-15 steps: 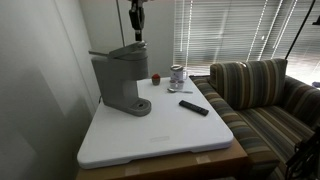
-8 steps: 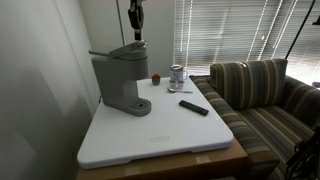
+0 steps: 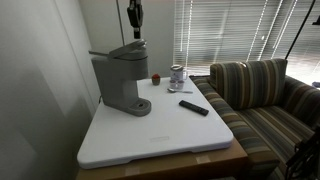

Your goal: Push the lid of the coffee machine downwards

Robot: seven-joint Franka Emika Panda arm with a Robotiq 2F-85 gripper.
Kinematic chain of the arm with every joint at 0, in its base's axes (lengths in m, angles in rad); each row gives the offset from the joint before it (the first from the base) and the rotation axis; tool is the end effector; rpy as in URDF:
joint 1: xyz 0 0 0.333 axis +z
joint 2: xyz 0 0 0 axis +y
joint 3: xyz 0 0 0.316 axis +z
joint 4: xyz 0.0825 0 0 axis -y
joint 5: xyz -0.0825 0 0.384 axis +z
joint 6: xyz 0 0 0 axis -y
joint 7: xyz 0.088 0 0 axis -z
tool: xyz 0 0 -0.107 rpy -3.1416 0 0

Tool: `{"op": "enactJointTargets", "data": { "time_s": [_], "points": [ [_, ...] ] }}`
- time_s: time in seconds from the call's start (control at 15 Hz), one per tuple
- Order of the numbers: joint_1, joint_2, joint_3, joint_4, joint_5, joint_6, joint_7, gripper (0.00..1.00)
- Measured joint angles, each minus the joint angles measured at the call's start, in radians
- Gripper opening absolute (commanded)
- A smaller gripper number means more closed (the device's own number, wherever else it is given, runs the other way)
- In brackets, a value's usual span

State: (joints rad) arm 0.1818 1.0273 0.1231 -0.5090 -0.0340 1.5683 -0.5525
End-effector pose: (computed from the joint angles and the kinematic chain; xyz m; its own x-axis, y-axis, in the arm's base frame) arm 0.7647 0.1786 0.4192 0.6993 0.7117 0.0673 0.7147 -0.6982 -0.0422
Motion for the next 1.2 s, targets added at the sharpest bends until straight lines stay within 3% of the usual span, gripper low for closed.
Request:
{"op": "enactJointTargets", "data": {
  "time_s": [1.2],
  "points": [
    [0.009,0.002,0.000,0.003,-0.001,-0.043,0.126,0.00]
  ]
}}
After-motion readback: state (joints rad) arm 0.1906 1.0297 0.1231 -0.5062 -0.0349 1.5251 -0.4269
